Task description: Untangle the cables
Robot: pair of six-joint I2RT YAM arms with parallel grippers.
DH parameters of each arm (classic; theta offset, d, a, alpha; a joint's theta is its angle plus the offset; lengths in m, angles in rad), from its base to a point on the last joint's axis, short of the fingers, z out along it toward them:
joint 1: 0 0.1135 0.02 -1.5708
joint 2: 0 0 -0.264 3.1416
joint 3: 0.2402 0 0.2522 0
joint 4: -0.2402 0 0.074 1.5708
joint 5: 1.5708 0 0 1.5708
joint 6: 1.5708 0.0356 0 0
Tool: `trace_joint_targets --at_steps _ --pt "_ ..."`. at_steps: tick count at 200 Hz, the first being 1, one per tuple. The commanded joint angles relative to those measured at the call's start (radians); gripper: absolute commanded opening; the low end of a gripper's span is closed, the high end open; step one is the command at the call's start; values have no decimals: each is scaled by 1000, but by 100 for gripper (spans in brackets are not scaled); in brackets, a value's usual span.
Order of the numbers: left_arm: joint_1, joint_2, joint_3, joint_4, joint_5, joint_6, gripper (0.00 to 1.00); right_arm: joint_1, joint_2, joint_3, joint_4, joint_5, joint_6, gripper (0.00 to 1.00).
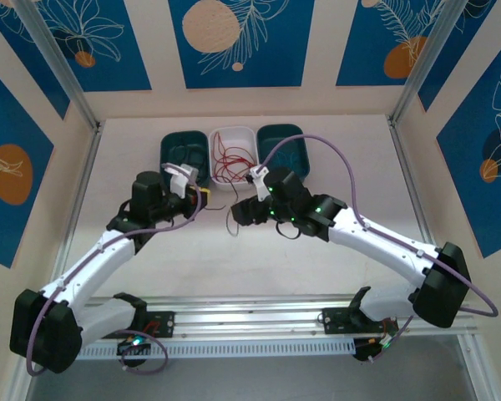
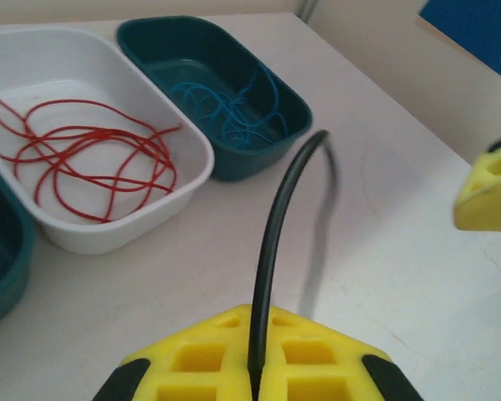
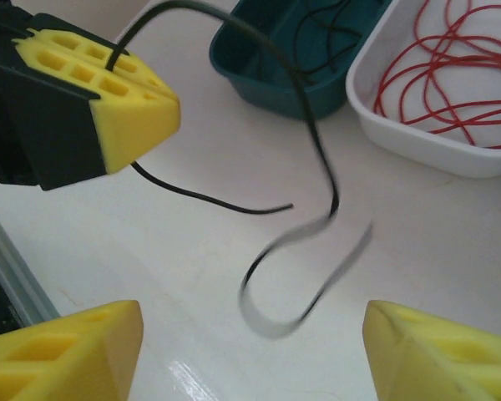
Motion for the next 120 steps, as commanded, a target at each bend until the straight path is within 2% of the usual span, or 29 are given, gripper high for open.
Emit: trace_joint_targets --at_steps 1,25,46,83,120 --pt "33 11 64 -55 -48 -98 0 -4 -62 -44 26 106 26 79" --pt "73 16 101 -15 -7 -175 0 -6 -120 -105 48 206 58 90" --pt "106 30 156 -19 -22 -204 0 -9 -164 -145 38 299 94 100" --pt "167 84 268 -44 -54 -217 0 -13 -205 -175 0 375 127 99" --pt "242 141 343 -10 -70 -258 0 -21 -207 -178 -35 400 146 99"
